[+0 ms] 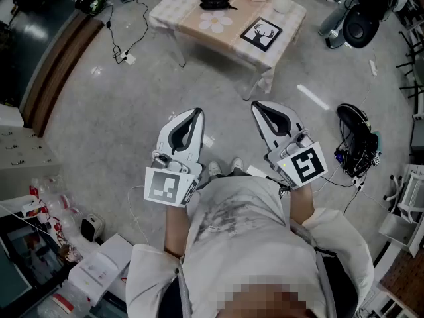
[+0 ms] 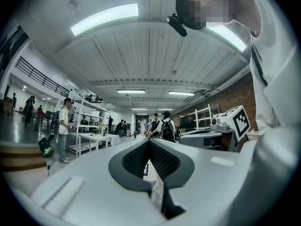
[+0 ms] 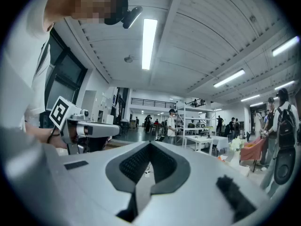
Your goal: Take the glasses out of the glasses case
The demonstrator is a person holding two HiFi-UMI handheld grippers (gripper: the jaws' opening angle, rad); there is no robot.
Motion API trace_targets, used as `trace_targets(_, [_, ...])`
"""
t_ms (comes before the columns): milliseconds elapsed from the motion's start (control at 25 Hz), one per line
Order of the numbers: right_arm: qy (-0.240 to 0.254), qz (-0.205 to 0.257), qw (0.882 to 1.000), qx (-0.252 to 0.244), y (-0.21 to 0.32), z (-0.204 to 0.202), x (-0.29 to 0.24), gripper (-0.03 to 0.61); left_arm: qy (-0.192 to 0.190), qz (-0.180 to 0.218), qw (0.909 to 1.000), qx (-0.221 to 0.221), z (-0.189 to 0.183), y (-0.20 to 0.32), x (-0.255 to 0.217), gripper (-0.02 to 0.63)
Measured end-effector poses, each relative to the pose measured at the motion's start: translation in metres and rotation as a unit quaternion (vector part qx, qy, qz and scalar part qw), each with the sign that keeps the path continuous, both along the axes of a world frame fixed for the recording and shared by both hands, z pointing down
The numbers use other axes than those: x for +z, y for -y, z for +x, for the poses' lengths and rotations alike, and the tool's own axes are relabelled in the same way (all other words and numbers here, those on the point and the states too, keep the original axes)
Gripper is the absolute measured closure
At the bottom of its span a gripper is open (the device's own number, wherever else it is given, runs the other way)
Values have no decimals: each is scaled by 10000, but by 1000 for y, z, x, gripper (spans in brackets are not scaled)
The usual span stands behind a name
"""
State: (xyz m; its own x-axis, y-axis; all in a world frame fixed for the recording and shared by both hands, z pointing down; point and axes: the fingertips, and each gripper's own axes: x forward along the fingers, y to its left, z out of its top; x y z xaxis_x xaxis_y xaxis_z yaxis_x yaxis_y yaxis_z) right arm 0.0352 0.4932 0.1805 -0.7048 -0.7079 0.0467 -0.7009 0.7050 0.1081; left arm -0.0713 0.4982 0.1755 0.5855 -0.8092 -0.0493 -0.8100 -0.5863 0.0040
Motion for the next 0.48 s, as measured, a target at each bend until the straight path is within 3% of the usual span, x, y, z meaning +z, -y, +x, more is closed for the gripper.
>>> trace_targets(480, [-18,141,9999,-63,-5,26,0,561,-8,-60,9999,-155,20,-1,2,604])
